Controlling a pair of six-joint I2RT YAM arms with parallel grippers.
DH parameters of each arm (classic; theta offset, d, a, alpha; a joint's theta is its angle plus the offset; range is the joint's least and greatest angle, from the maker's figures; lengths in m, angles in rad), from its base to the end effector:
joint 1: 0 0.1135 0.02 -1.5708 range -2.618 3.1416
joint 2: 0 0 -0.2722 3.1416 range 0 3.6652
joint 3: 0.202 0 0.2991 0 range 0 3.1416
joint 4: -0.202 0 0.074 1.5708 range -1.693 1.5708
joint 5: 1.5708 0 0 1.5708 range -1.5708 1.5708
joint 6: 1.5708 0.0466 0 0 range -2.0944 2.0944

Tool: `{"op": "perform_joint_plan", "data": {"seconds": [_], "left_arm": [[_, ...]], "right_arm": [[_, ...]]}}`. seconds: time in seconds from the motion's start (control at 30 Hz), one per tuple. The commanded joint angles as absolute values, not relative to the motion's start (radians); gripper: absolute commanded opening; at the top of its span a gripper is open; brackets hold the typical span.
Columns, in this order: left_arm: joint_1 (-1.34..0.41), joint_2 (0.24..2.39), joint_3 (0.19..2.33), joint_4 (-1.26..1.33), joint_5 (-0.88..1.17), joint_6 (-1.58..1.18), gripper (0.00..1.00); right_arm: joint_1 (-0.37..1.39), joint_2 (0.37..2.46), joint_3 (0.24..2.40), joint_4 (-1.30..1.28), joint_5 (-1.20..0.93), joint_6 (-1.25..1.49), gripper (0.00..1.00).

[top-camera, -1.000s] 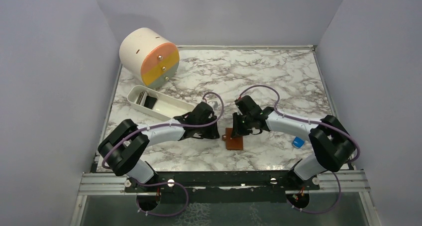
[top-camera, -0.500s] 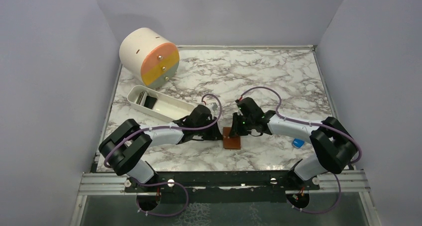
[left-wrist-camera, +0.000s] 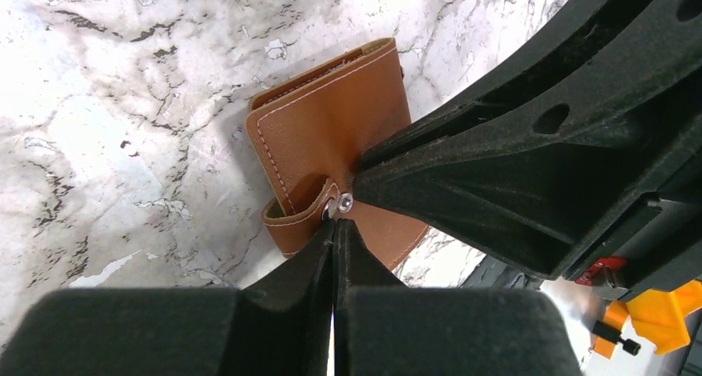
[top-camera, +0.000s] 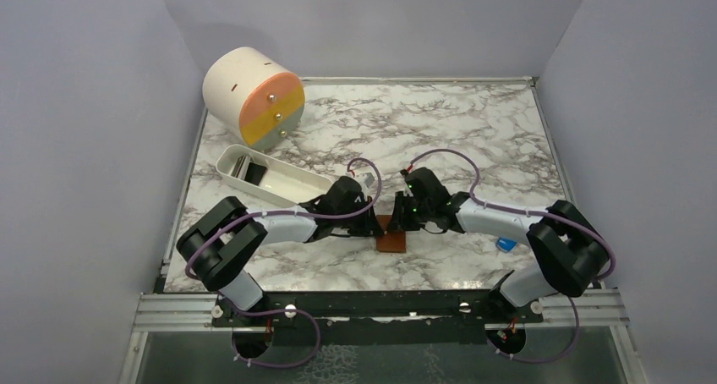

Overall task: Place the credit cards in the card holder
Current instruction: Close the card holder at the center of the board.

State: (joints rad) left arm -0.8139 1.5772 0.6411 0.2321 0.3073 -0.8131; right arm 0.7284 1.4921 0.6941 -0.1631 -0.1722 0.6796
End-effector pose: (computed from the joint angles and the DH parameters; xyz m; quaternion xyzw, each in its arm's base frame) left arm 0.2191 -0.2525 0.1087 0.0646 0.8968 -0.3970 0.1842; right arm 0.2296 0.2155 0.1187 -0.0490 0.9494 0.2561 0.1749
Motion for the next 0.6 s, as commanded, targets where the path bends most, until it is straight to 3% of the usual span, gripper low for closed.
{"op": "perform_joint_plan", "data": {"seconds": [0.0,0.17,0.27,0.57], "left_arm": [[-0.822,1.599,0.647,0.255,0.324,-0.823,0.03],[-0.826,1.559,0.651,0.258,0.342,-0.848,0.04],[-0.824,1.507,0.666,0.203,0.308,-0.855,0.13],[-0.783,1.385,0.625,0.151,0.22,-0.885,0.18]], "right_arm": [[0.739,1.462,0.655,-0.206,-0.159,0.695,0.15],[0.739,1.372,0.653,-0.216,-0.141,0.71,0.17],[0.739,1.342,0.664,-0.218,-0.157,0.712,0.19],[0.739,1.41,0.702,-0.183,-0.2,0.715,0.29]]}}
